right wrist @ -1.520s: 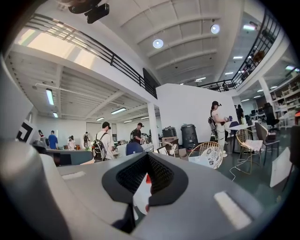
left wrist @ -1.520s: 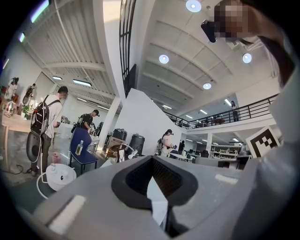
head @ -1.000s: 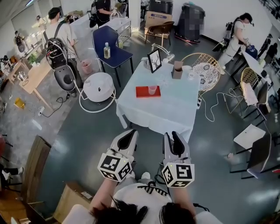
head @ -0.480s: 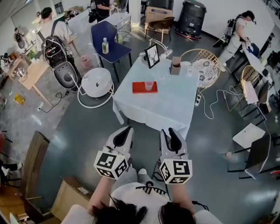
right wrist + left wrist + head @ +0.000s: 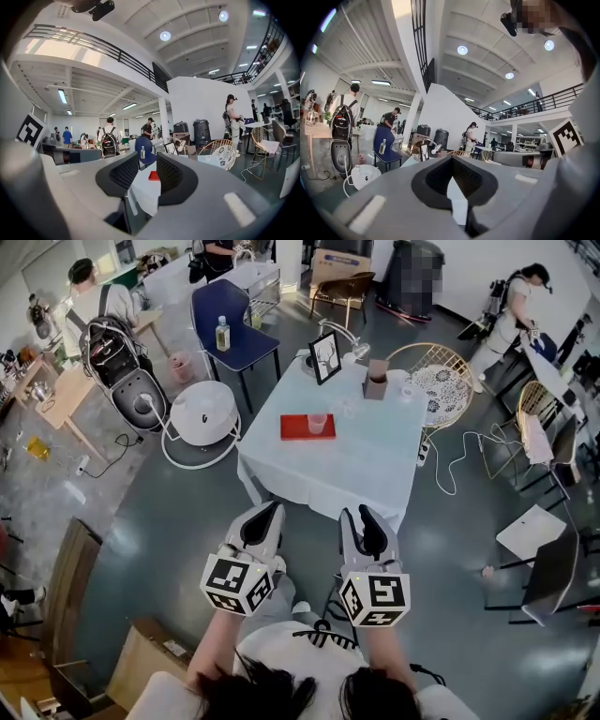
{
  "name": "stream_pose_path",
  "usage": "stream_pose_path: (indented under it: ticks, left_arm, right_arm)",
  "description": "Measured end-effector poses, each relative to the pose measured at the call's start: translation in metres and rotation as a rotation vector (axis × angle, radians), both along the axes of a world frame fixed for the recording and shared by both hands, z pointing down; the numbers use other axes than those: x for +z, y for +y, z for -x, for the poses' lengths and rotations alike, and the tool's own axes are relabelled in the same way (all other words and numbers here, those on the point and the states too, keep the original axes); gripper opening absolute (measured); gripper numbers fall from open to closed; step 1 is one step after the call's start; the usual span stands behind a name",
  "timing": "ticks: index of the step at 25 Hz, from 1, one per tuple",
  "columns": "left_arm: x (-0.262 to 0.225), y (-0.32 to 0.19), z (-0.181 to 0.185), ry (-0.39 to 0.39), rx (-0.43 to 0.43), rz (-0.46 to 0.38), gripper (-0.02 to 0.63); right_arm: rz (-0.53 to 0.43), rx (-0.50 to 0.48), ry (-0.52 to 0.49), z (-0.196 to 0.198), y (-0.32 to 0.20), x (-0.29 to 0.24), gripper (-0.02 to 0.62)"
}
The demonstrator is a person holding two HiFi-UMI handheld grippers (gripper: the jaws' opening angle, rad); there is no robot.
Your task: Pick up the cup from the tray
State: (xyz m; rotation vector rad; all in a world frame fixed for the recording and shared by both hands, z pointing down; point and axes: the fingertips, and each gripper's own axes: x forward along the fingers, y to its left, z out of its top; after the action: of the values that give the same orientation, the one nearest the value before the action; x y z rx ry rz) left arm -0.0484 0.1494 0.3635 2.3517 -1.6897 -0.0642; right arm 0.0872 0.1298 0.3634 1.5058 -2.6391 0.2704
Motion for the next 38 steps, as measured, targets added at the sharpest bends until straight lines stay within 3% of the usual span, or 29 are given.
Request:
stream_pose_path:
  ticks: [10, 28, 38]
  left_arm:
    - [0.012, -0.063, 0.021, 0.009, 0.029, 0.011, 0.000]
    - [0.010, -0.187, 0.070, 0.002, 0.092, 0.001, 0.000]
    - [0.014, -0.215, 0.085, -0.005, 0.132, 0.006, 0.000]
  right_arm:
    - [-0.004, 0.064, 0.020, 0.011, -0.061, 0.011, 0.146]
    - [-0.004, 0.141, 0.067, 0.067, -0.165, 0.008, 0.141]
    - [0.015, 0.172, 0.085, 0.087, -0.188, 0.015, 0.143]
